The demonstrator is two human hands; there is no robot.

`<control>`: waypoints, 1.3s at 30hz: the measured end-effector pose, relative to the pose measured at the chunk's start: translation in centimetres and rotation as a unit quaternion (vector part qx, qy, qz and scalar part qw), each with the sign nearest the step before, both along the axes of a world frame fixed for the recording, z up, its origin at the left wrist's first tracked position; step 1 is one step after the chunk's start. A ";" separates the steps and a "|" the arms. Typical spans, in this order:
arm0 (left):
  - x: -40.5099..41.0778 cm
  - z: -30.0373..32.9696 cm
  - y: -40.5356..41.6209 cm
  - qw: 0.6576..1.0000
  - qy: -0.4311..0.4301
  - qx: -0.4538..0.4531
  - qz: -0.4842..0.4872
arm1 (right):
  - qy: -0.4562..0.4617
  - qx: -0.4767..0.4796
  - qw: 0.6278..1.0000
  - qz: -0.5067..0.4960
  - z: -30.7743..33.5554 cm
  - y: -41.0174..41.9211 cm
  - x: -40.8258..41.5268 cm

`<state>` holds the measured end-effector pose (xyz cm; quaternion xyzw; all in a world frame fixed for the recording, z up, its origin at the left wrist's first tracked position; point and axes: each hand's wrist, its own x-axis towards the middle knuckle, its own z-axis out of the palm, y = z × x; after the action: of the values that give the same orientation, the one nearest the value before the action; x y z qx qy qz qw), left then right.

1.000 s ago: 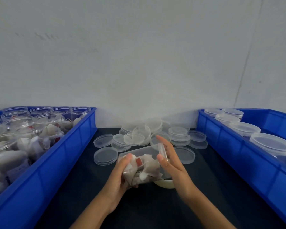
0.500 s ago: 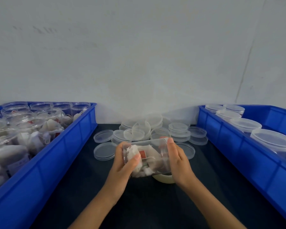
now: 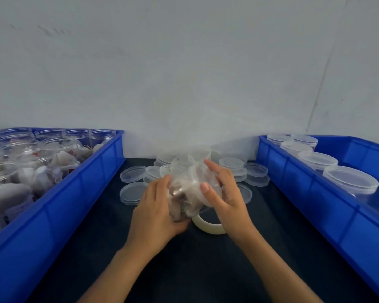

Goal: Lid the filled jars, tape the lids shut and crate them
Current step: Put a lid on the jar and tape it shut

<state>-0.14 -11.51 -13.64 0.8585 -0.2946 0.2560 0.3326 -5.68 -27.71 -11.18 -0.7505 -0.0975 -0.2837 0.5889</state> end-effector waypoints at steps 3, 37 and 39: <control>0.6 -0.7 0.2 0.979 0.153 -0.136 0.010 | 0.027 -0.032 0.998 -0.046 -0.4 -0.4 0.3; -1.8 -0.2 -0.5 0.981 -0.121 -0.017 -0.152 | 0.237 0.037 0.968 -0.070 -1.7 0.5 0.2; -2.0 -0.4 -0.7 0.984 -0.063 -0.032 -0.162 | 0.230 0.030 0.972 -0.026 -1.5 0.6 0.0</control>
<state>-2.15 -12.20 -14.04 0.7705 -0.4418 0.2615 0.3777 -5.69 -27.06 -12.73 -0.7799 0.0689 -0.1215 0.6101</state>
